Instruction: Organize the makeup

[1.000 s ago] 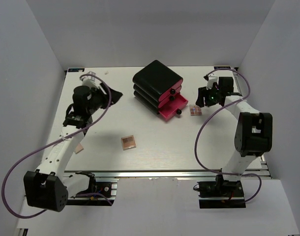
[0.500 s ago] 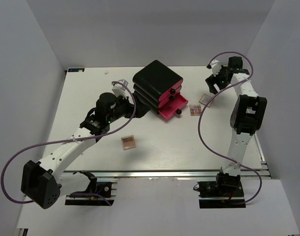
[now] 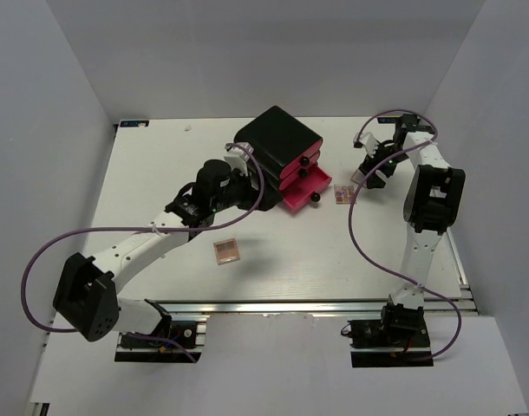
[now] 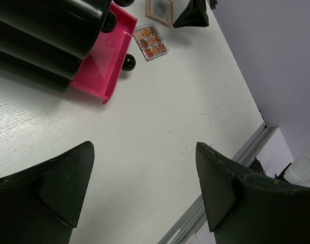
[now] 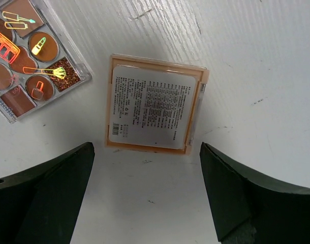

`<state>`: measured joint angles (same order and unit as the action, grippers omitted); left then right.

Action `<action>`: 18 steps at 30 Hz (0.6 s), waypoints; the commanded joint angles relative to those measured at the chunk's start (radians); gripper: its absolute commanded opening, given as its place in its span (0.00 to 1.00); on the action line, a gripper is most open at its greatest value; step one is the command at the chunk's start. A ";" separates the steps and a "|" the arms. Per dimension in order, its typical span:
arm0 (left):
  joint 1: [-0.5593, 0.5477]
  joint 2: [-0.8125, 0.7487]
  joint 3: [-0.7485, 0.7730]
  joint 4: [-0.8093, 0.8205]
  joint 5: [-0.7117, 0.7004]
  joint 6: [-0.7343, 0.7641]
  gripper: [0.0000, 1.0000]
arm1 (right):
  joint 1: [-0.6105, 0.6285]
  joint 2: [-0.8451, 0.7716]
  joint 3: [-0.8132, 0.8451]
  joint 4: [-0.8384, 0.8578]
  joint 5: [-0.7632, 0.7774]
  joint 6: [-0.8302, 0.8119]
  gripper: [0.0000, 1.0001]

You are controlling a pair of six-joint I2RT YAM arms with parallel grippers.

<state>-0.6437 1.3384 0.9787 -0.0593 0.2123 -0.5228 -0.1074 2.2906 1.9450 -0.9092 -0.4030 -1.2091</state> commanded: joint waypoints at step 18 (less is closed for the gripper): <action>-0.172 0.203 0.154 0.052 -0.082 0.188 0.88 | 0.031 0.072 -0.015 0.096 -0.005 0.114 0.84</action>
<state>-0.8001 1.5517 1.1225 -0.0490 0.1574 -0.4015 -0.0814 2.3207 1.9167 -0.8421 -0.4004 -1.1202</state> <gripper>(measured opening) 0.887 0.844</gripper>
